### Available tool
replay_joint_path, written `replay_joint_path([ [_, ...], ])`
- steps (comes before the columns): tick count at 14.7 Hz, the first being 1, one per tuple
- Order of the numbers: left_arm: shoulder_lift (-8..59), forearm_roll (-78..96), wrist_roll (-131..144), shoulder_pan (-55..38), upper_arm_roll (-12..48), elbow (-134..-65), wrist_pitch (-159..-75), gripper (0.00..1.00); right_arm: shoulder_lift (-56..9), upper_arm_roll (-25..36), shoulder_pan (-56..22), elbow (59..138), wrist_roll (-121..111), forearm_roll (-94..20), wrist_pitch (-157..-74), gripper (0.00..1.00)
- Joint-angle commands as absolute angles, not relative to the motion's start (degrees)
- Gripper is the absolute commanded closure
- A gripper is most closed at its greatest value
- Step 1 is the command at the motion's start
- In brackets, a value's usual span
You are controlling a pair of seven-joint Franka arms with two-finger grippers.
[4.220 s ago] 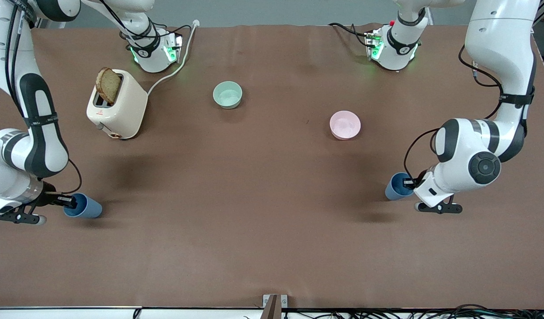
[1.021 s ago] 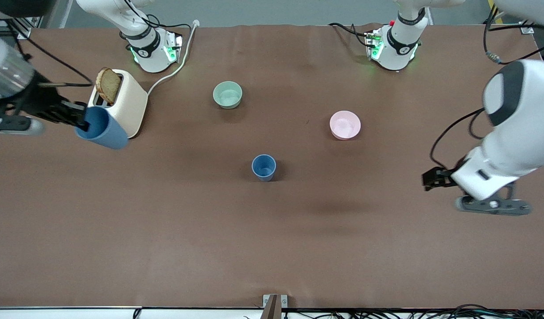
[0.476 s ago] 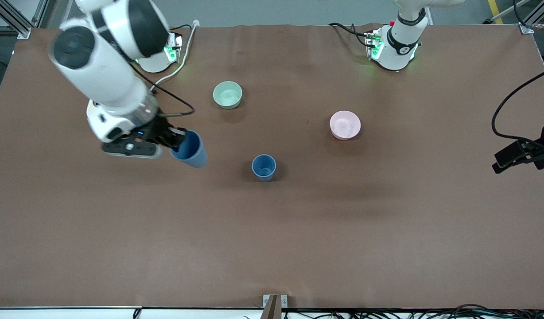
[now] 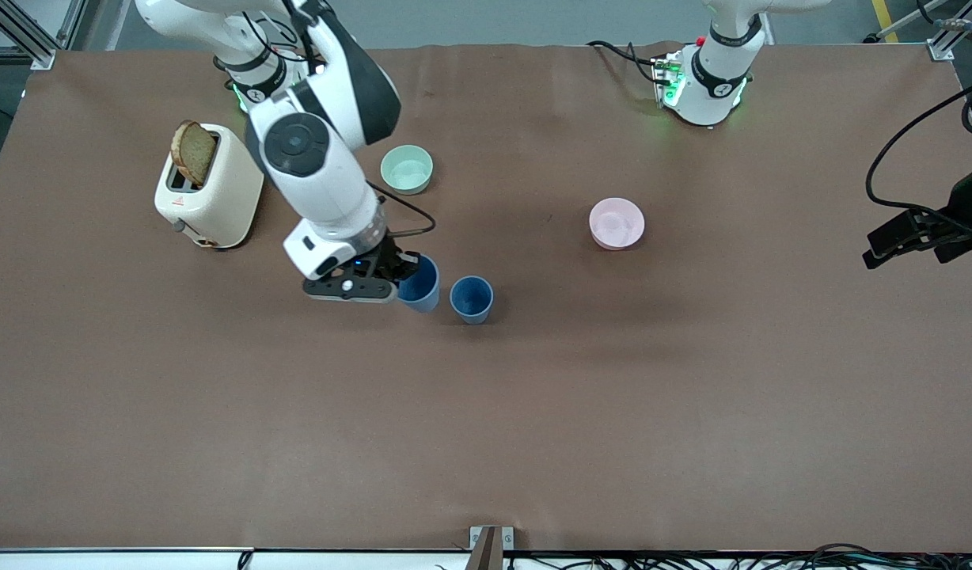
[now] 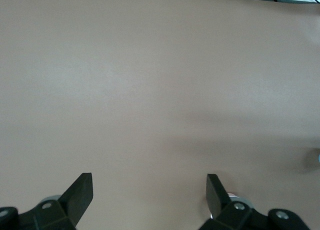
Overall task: Stack blue cups with both arms
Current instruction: 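Carry the held cup over the placed cup and lower it inside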
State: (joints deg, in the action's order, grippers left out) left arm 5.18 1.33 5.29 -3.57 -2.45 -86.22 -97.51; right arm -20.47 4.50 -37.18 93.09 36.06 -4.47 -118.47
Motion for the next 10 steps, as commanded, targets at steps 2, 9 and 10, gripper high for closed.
replay_joint_path([
  [2, 0.3, 1.0, 5.0, -3.9, -2.5, -93.5, -102.1, 0.00, -21.1, 5.2, -40.7, 96.4, 39.3, -5.0, -122.5, 0.97],
  [9, 0.6, 0.4, 5.1, -3.8, -2.4, -89.0, -92.9, 0.00, -21.5, 5.2, -42.9, 98.6, 42.3, -5.0, -127.8, 0.97],
  [10, 0.9, 1.0, 5.4, -3.8, -2.4, -88.9, -92.9, 0.00, -21.6, 5.2, -42.9, 98.6, 42.3, -5.0, -128.2, 0.97],
])
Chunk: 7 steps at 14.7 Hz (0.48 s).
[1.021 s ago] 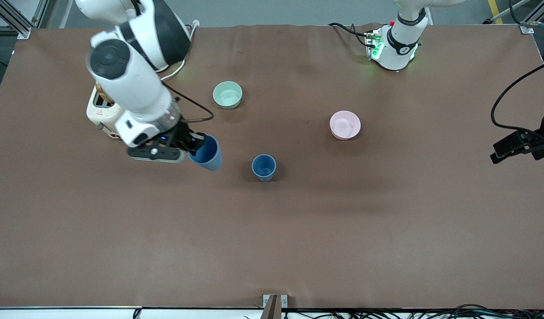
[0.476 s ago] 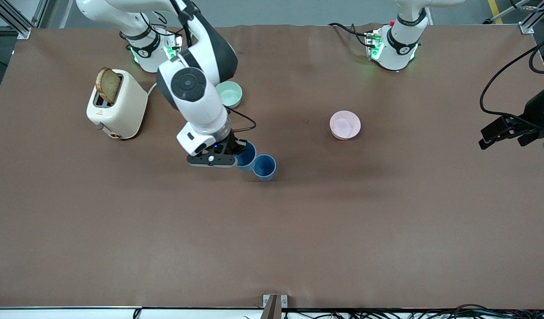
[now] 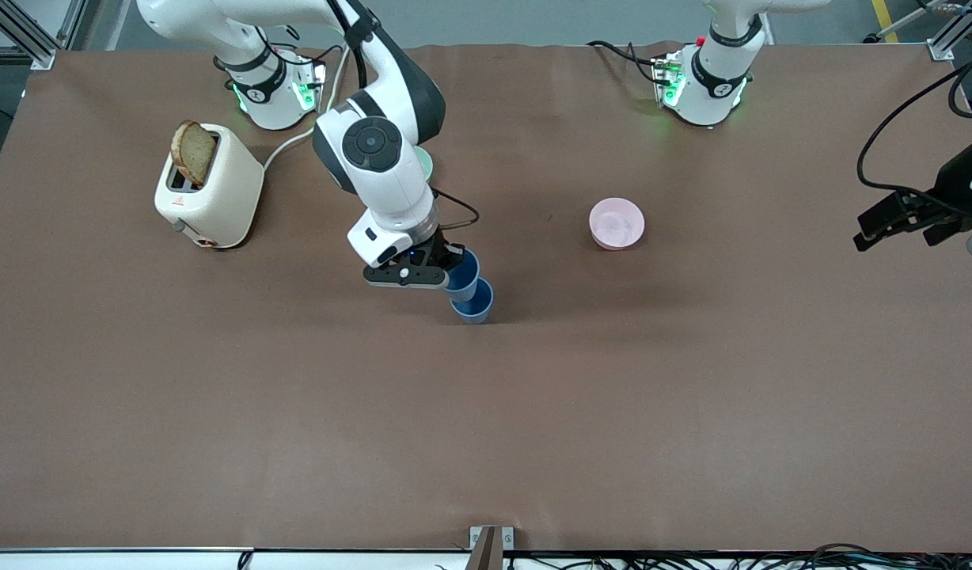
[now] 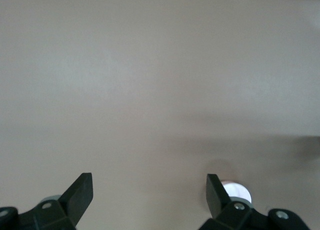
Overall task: Stack blue cups with both arms
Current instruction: 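Carry the held cup over the placed cup and lower it inside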
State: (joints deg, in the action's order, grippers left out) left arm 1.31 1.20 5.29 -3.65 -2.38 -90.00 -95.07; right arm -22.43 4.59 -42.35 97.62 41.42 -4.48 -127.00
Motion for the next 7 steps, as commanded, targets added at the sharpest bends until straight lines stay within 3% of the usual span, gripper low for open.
replay_joint_path([
  [1, 1.0, 1.4, 5.4, -3.7, -2.4, -88.7, -93.0, 0.00, -21.9, 5.2, -42.9, 98.6, 42.3, -5.0, -128.5, 0.97],
  [7, 1.0, 1.0, 4.9, -4.0, -2.3, -88.9, -92.8, 0.00, -24.2, 5.2, -43.7, 98.6, 42.3, -5.0, -131.7, 0.97],
])
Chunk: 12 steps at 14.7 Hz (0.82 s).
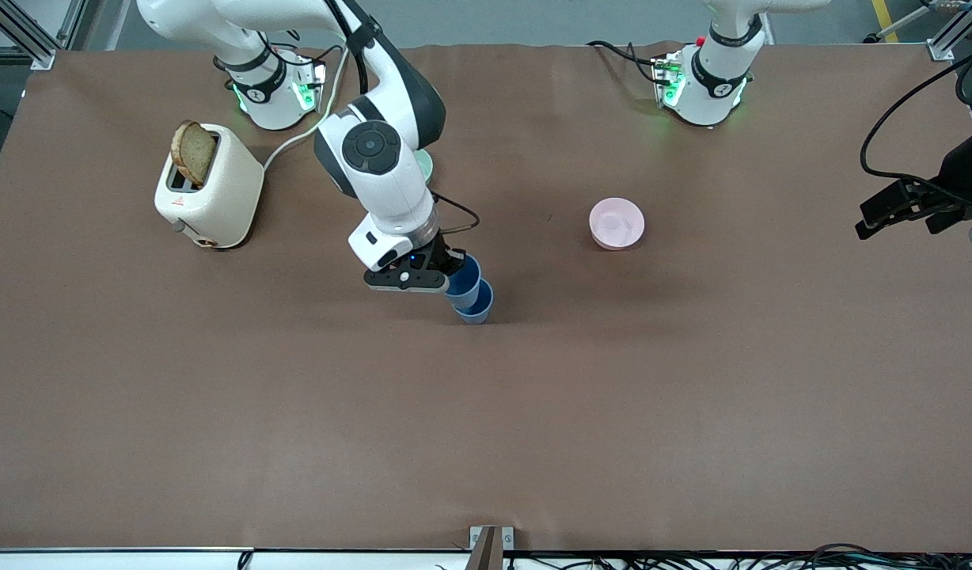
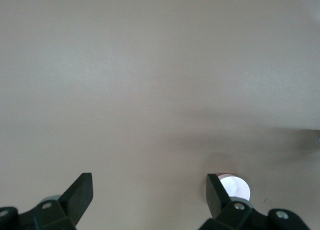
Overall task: Stack blue cups with both arms
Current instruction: 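Open the right gripper to release the stacked cup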
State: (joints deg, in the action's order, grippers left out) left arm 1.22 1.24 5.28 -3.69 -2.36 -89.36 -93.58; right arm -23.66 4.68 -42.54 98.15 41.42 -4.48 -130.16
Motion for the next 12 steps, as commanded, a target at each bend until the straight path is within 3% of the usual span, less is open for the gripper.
replay_joint_path([
  [1, 1.1, 1.0, 4.9, -4.0, -2.4, -88.9, -92.8, 0.00, -24.3, 5.2, -43.7, 98.6, 42.3, -5.0, -131.7, 0.96],
  [4, 1.0, 0.8, 5.0, -3.8, -2.4, -89.0, -92.8, 0.00, -24.5, 5.2, -44.1, 98.6, 42.4, -5.4, -131.7, 0.95],
  [5, 1.0, 0.6, 5.0, -3.8, -2.5, -89.0, -92.8, 0.00, -24.5, 5.2, -44.1, 98.6, 42.4, -5.4, -131.7, 0.91],
  [6, 1.0, 0.2, 5.0, -3.7, -2.5, -89.1, -92.7, 0.00, -24.5, 5.2, -44.1, 98.6, 42.3, -5.4, -131.6, 0.72],
  [8, 1.0, -0.7, 5.0, -3.7, -2.5, -89.0, -92.8, 0.00, -24.4, 5.2, -44.0, 98.5, 42.3, -5.3, -131.5, 0.04],
  [9, 1.0, -1.3, 5.0, -3.9, -2.5, -89.0, -92.9, 0.00, -24.3, 5.3, -43.7, 98.5, 42.2, -5.3, -131.0, 0.00],
  [12, 0.8, -1.5, 4.9, -3.7, -2.3, -89.1, -92.9, 0.00, -22.4, 5.7, -42.7, 98.5, 41.5, -5.2, -128.7, 0.00],
])
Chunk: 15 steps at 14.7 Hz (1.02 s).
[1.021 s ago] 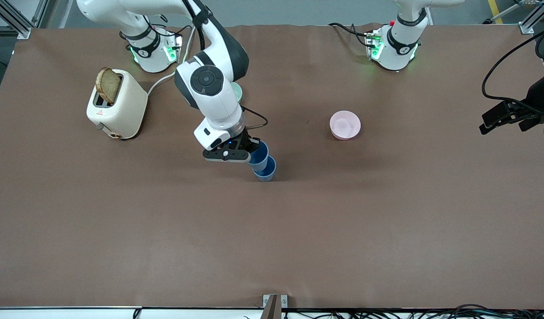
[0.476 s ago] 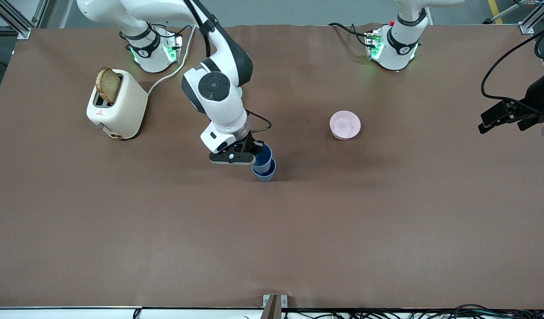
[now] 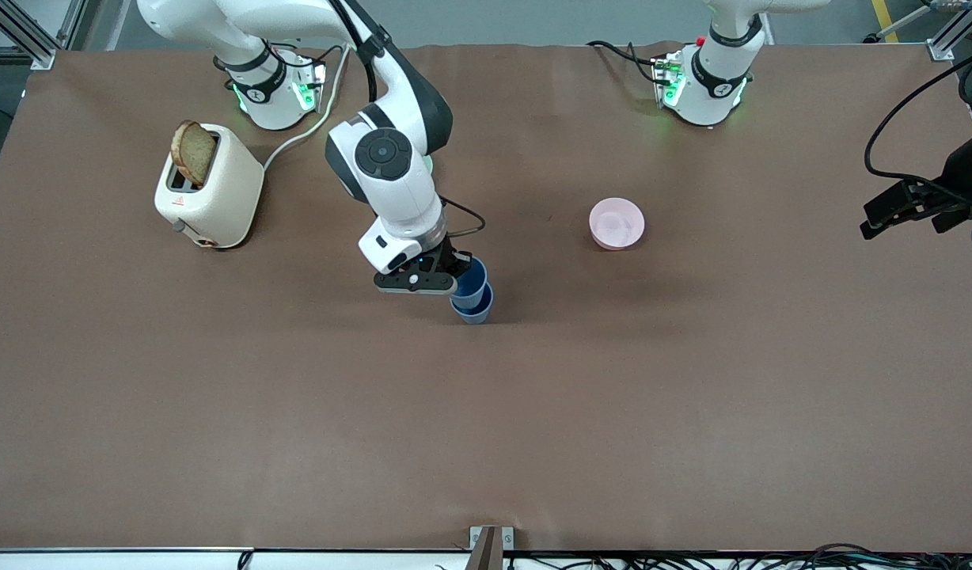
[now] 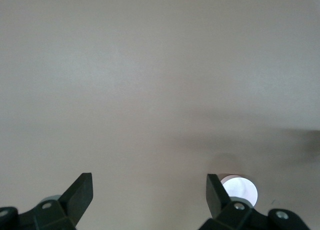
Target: Stack blue cups with both arms
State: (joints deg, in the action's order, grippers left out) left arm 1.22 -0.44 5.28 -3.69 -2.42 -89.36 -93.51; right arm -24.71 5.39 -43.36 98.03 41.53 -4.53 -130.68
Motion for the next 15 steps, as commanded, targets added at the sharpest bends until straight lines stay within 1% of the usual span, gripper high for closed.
replay_joint_path([
  [1, 0.8, -1.5, 4.8, -3.6, -2.2, -89.1, -92.9, 0.00, -21.1, 5.7, -41.8, 98.5, 41.6, -5.2, -127.2, 0.00],
  [5, 0.8, -1.1, 4.9, -4.3, -2.2, -88.9, -92.9, 0.00, -18.7, 5.7, -40.3, 98.3, 41.7, -5.0, -126.2, 0.00],
  [7, 0.7, -1.0, 5.0, -4.3, -2.1, -88.9, -92.7, 0.00, -15.4, 5.9, -37.7, 98.5, 41.4, -4.5, -124.3, 0.00],
  [10, 0.9, -1.2, 5.1, -4.2, -2.1, -88.8, -92.7, 0.00, -8.8, 5.9, -29.5, 98.6, 35.5, -4.1, -117.5, 0.00],
  [13, 0.9, -1.1, 5.1, -4.1, -2.1, -88.9, -92.6, 0.00, -4.2, 6.0, -19.5, 98.6, 24.9, -3.7, -111.0, 0.00],
  [15, 0.9, -1.1, 5.2, -4.0, -2.1, -88.8, -92.6, 0.00, -1.9, 5.9, -14.1, 98.6, 21.8, 1.6, -106.5, 0.00],
])
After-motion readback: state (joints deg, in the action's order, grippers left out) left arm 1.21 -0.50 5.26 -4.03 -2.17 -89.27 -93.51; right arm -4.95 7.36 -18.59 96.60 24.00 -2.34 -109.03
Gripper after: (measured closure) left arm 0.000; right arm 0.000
